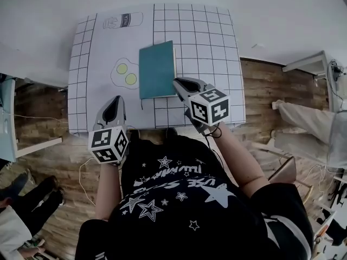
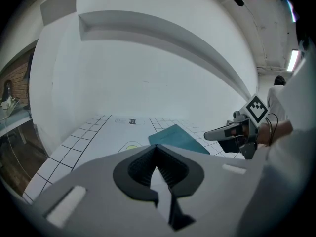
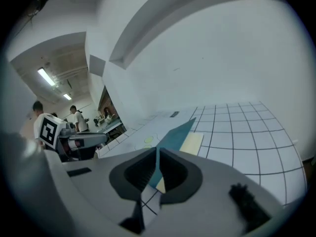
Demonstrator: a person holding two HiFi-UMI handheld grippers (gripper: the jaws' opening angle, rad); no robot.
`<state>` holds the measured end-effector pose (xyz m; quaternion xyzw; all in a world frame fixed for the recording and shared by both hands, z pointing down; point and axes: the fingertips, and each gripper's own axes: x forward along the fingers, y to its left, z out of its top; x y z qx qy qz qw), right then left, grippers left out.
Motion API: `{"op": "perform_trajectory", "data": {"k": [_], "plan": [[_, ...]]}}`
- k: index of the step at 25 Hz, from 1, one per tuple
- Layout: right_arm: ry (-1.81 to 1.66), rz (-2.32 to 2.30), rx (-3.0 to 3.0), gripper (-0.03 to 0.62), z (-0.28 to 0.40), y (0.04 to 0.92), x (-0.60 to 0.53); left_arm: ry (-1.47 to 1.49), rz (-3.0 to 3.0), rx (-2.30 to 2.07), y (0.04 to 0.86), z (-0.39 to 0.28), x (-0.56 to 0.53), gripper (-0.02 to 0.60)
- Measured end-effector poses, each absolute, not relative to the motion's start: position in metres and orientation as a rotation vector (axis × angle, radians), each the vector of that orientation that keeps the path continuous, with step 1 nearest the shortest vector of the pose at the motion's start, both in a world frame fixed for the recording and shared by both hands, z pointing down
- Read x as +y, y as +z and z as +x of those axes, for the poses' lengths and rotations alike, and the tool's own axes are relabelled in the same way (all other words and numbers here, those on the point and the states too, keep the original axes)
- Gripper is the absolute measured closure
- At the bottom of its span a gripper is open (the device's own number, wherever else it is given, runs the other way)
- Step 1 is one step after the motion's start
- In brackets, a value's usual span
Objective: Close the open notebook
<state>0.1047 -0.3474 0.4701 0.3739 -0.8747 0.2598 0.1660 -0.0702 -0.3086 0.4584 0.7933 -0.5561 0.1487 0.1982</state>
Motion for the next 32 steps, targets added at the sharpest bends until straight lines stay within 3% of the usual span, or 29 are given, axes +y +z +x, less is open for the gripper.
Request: {"op": "perform_trajectory", "data": {"k": [13, 23, 32], "plan": [[0.848, 1.004, -2.151, 0.572, 0.109, 0.566, -0.345, 0.446, 2.216, -1.58, 0.452, -0.071, -0.317, 0.572], [0.994, 0.961, -2.212, 0.577, 0.111, 0.562, -0.349, 0.465, 2.121, -1.649, 0.453, -0.081, -0.31, 0.572], [0.906, 0.977, -2.372, 0.577, 0.118, 0.517, -0.334, 0.419, 2.111, -1.586, 0.457, -0.076, -0.29, 0.572]]}}
